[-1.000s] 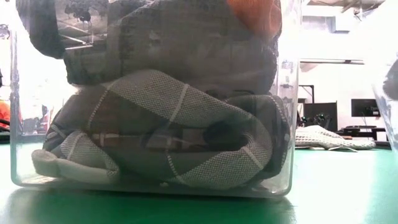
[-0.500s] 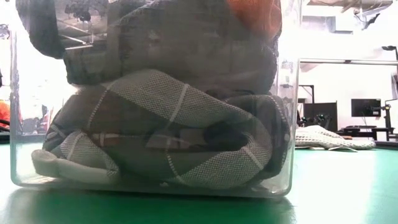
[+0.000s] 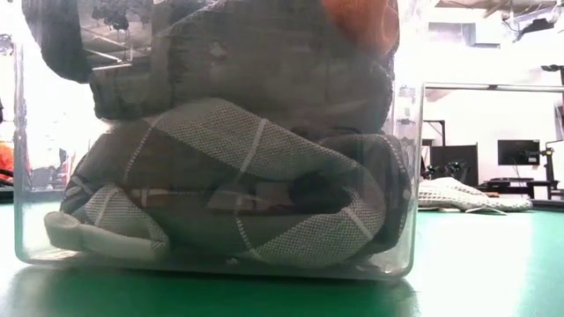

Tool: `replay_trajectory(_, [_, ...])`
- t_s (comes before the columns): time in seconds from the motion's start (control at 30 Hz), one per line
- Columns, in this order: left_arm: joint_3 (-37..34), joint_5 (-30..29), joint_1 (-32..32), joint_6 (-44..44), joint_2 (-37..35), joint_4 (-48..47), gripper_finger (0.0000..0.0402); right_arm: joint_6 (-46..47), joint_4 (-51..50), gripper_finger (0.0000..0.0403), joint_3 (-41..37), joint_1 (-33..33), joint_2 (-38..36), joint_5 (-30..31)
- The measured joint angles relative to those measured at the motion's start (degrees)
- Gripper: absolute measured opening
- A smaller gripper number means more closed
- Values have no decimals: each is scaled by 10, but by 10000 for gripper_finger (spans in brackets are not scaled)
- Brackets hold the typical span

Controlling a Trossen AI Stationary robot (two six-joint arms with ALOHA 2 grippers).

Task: Sort towels by color in basket
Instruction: Put the left light grey towel into the right transparent bin

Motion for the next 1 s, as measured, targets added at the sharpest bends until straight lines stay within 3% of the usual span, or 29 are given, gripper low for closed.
replay_trajectory(0.2, [0, -3, 0, 0, 0, 1, 208, -143, -60, 41, 38, -4, -2, -28])
replay_trajectory(0.47, [0, -13, 0, 2, 0, -1, 208, -322, 20, 39, 39, -69, -2, -117])
replay_trajectory(0.63, [0, -13, 0, -12, 0, -10, 208, -403, 36, 39, 39, -80, 20, -135])
replay_trajectory(0.8, [0, -13, 0, -35, 0, -13, 208, -425, 41, 39, 11, -65, 23, -153])
replay_trajectory(1.0, [0, -27, 0, -65, 0, -42, 208, -369, 45, 39, -54, -24, -1, -189])
